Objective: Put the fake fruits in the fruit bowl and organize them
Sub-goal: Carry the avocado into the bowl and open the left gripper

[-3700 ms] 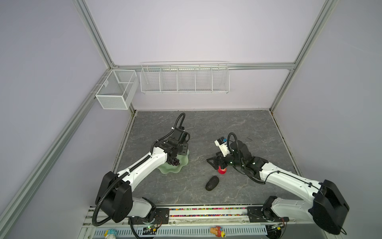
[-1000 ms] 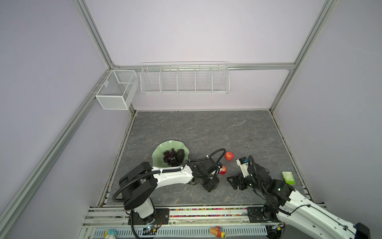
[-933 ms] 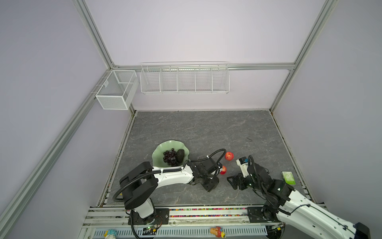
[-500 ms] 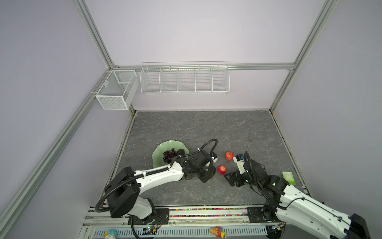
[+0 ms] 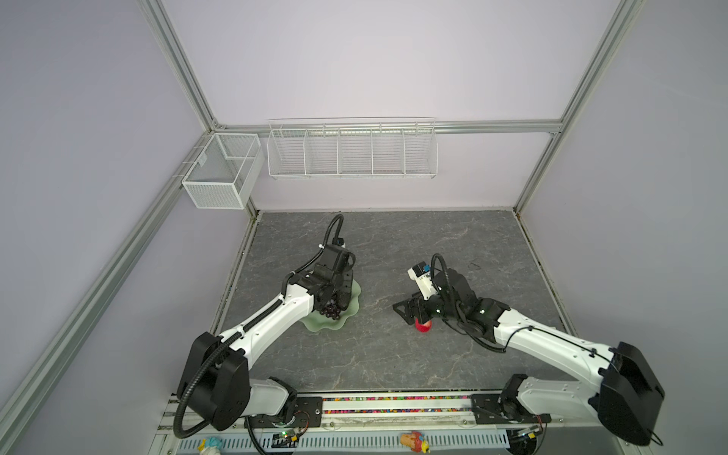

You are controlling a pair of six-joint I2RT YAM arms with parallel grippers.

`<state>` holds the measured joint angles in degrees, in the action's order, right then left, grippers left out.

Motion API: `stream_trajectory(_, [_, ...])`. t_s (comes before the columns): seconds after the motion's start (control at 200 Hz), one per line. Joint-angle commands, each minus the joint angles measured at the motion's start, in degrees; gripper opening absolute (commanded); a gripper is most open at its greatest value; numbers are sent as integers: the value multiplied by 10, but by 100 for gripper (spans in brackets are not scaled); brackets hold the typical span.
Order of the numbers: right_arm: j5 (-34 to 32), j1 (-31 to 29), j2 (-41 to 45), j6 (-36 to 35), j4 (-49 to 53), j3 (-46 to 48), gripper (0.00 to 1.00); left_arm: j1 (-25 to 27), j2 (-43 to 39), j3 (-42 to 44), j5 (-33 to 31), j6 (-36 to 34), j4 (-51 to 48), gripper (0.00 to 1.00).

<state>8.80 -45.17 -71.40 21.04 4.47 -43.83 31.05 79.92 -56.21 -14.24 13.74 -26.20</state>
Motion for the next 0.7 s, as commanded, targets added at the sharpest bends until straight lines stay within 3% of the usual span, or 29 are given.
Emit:
stream_trajectory(0.0, [32,-4,-18,-14,-23,-9,88,-26,33,-36,-10,23,-6,45])
stream_trajectory(0.405, [31,-3,-42,-8,-25,-9,88,-53,127,-85,-10,42,-53,45])
stream_trajectory(0.695, [42,-4,-55,-5,-28,-15,88,-53,104,-44,0,54,-50,45])
